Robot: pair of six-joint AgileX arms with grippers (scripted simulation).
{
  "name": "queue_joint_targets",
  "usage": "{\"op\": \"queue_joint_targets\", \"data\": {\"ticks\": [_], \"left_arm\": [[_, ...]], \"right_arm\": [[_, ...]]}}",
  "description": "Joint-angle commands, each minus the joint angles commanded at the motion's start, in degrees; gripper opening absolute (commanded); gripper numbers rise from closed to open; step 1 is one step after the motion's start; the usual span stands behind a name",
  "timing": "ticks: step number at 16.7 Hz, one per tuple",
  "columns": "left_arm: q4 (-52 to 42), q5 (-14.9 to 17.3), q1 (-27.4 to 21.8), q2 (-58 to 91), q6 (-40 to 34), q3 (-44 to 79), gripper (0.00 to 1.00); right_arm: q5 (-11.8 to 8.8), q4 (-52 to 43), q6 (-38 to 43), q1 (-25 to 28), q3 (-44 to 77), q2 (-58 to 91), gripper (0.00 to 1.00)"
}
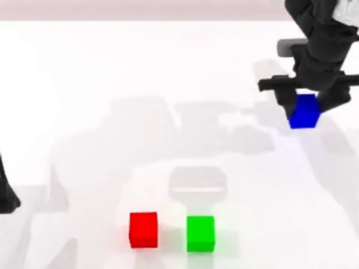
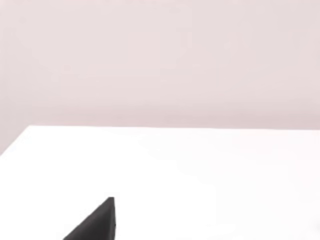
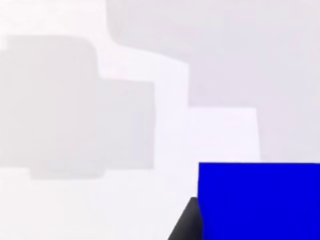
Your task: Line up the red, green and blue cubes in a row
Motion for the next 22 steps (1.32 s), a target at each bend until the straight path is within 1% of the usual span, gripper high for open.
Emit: {"op": "queue_joint_targets", "data": {"ticks": [4, 6, 9, 14, 16, 18, 22], "left_arm": [[0.0, 0.0, 0.0, 0.0, 0.0, 0.0, 1.0], [0.0, 0.0, 0.0, 0.0, 0.0, 0.0, 1.0], [0.0, 0.0, 0.0, 0.0, 0.0, 0.0, 1.0], [0.0, 0.0, 0.0, 0.0, 0.0, 0.0, 1.0], [0.0, 0.0, 0.0, 0.0, 0.0, 0.0, 1.0], [0.0, 0.0, 0.0, 0.0, 0.0, 0.0, 1.0], [0.0, 0.0, 0.0, 0.0, 0.0, 0.0, 1.0]], "right_arm": [[0.0, 0.2, 0.2, -0.2, -0.2, 0.1, 0.0], [0.0, 0.5, 2.3, 1.9, -2.3, -1.8, 0.0], [0.1, 1.6, 9.4, 8.6, -9.3, -7.6, 0.0], [0.4, 3.8, 25.7, 23.0, -25.7, -20.4, 0.0], [0.6, 4.7, 29.8, 27.0, -29.8, -24.3, 0.0], [0.6, 5.1, 31.4, 28.6, -31.4, -25.9, 0.0], [0.6, 4.9, 31.4, 28.4, -31.3, -25.7, 0.0]]}}
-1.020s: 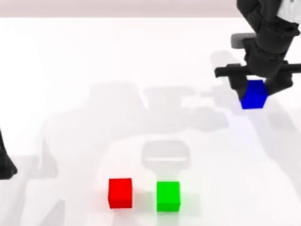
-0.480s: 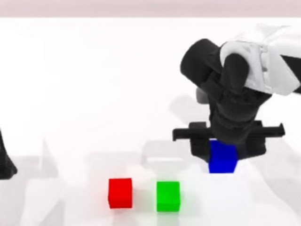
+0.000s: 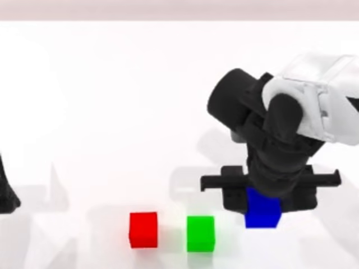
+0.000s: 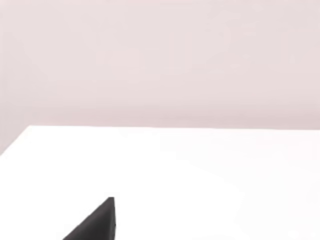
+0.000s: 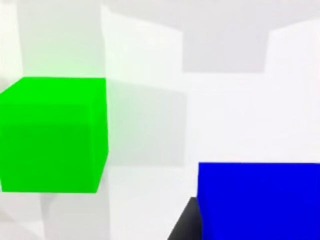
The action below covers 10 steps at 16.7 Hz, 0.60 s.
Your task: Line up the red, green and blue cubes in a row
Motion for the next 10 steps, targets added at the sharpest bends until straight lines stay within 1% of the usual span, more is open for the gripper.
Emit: {"op": "queue_joint_targets", "data": {"ticks": [3, 8, 10], "left_arm": [[0.0, 0.0, 0.0, 0.0, 0.0, 0.0, 1.0], [0.0, 0.0, 0.0, 0.0, 0.0, 0.0, 1.0], [0.0, 0.0, 0.0, 0.0, 0.0, 0.0, 1.0]], "right_arm": [[0.0, 2.3, 0.0, 0.1, -1.6, 0.7, 0.0], [0.0, 13.1, 0.1, 0.3, -8.4, 4.3, 0.0], [0.1, 15.6, 0.2, 0.4, -10.1, 5.2, 0.0]]}}
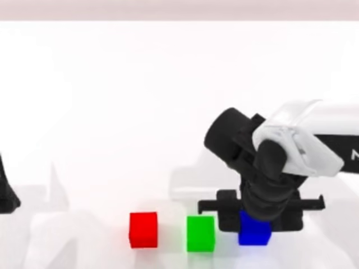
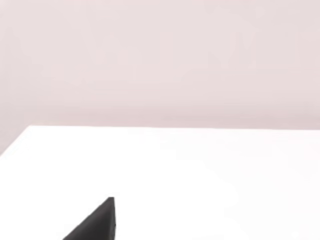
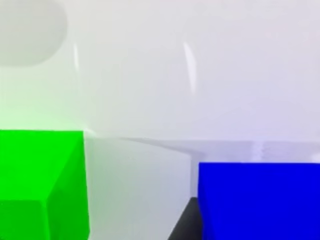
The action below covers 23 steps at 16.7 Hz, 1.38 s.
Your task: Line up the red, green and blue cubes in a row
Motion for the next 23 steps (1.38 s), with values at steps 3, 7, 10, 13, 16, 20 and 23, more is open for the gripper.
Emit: {"op": "queue_joint_targets", "data": {"ticks": [3, 7, 10, 13, 16, 20, 23], "left_arm": [[0.0, 0.0, 0.0, 0.0, 0.0, 0.0, 1.0], [0.0, 0.0, 0.0, 0.0, 0.0, 0.0, 1.0], [0.0, 0.0, 0.0, 0.0, 0.0, 0.0, 1.0], [0.0, 0.0, 0.0, 0.0, 0.0, 0.0, 1.0], [0.0, 0.0, 0.0, 0.0, 0.0, 0.0, 1.0], [0.0, 0.0, 0.0, 0.0, 0.0, 0.0, 1.0], [0.0, 0.0, 0.0, 0.0, 0.0, 0.0, 1.0]], "right_arm": [[0.0, 0.3, 0.0, 0.0, -0.2, 0.1, 0.0], [0.0, 0.3, 0.0, 0.0, -0.2, 0.1, 0.23], [0.0, 0.3, 0.0, 0.0, -0.2, 0.1, 0.45], [0.0, 0.3, 0.0, 0.0, -0.2, 0.1, 0.68], [0.0, 0.3, 0.0, 0.0, -0.2, 0.1, 0.9], [0.0, 0.3, 0.0, 0.0, -0.2, 0.1, 1.0], [0.0, 0.3, 0.0, 0.0, -0.2, 0.1, 1.0]]}}
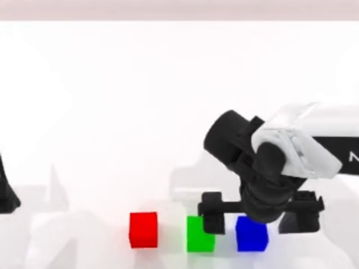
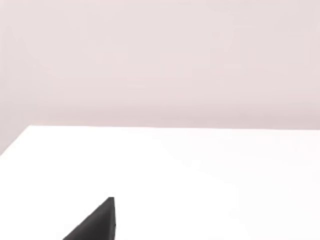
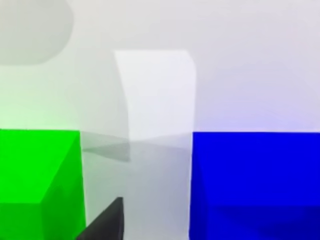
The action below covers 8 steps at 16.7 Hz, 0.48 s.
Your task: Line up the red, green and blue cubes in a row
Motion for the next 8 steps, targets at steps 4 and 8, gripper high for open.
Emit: {"op": "queue_joint_targets", "data": {"ticks": [4, 8], "left_arm": [[0.0, 0.0, 0.0, 0.0, 0.0, 0.0, 1.0], [0.0, 0.0, 0.0, 0.0, 0.0, 0.0, 1.0]], "right_arm": [[0.0, -0.2, 0.0, 0.0, 0.2, -0.1, 1.0], [-0.1, -7.0, 0.1, 0.5, 4.5, -2.3, 1.0]]}}
